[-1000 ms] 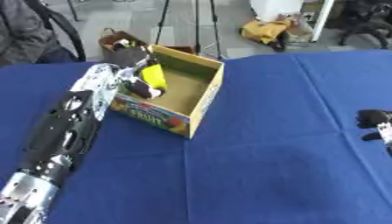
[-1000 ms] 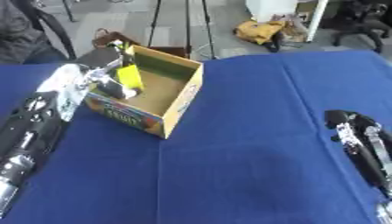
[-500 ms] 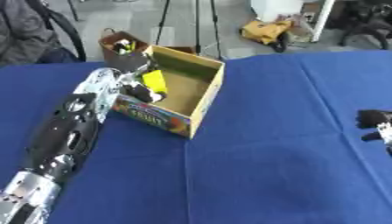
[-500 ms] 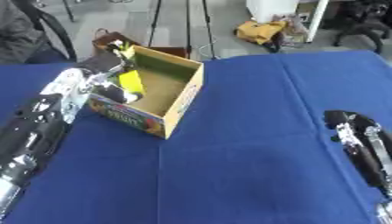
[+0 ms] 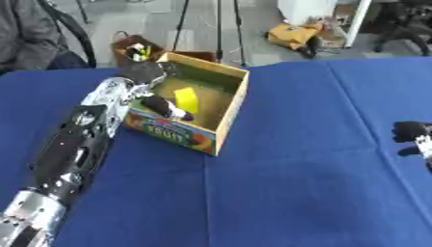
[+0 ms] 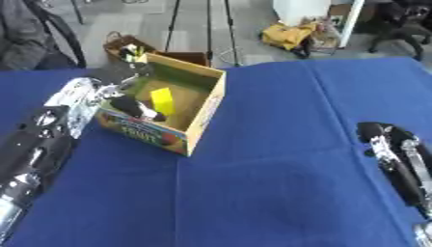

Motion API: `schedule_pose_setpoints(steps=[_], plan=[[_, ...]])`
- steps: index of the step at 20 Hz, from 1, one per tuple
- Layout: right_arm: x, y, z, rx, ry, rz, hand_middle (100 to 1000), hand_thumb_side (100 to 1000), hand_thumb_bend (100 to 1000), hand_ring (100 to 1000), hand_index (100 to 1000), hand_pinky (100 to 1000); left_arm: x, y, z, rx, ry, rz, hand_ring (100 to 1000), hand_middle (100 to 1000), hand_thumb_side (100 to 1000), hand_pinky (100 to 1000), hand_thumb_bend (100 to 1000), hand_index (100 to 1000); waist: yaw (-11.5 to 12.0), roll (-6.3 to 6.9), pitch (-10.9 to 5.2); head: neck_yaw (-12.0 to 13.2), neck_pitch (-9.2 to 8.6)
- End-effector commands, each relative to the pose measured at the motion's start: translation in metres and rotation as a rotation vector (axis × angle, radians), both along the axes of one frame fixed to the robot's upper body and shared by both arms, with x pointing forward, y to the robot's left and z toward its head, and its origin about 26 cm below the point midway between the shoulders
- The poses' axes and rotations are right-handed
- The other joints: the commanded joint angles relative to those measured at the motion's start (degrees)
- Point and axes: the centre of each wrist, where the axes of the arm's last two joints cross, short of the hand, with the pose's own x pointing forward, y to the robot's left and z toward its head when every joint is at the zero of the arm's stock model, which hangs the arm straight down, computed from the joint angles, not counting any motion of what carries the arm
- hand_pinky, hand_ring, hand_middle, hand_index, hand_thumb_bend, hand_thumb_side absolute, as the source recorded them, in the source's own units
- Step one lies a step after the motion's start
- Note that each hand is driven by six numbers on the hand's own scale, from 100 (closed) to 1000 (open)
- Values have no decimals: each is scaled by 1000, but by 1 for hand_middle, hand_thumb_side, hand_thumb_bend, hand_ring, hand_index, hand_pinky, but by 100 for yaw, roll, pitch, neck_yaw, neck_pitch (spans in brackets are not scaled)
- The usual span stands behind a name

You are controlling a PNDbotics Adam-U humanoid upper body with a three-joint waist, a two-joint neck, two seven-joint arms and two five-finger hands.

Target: Pick up objects on the table and place them in the box.

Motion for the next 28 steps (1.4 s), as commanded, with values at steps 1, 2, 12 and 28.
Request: schedule_pose_setpoints(steps=[1, 2, 12, 28], plan=[[1, -2, 7, -5, -24, 4, 678, 1000, 100, 723, 784, 606, -1, 4, 20, 13, -84, 19, 962, 948, 834, 972, 1000, 942, 2, -18, -104, 3, -51], [1, -2, 8, -5, -24, 4, 678, 1000, 100, 723, 784, 606, -1, 4, 20, 12, -91, 21, 962, 948, 834, 972, 1000, 942, 2, -18, -104, 3, -51], [0, -4, 5, 0, -16, -8, 677, 1000, 100, 722, 783, 606, -21, 18, 59, -231, -375, 12, 881, 866, 847, 875, 1000, 912, 103, -39, -143, -68, -44], [-3, -9, -1, 16, -1, -32, 676, 1000, 100, 722, 783, 606, -88, 41, 15, -543, -597, 111, 750, 748, 997, 747, 907, 838, 305, -32, -208, -223, -20]])
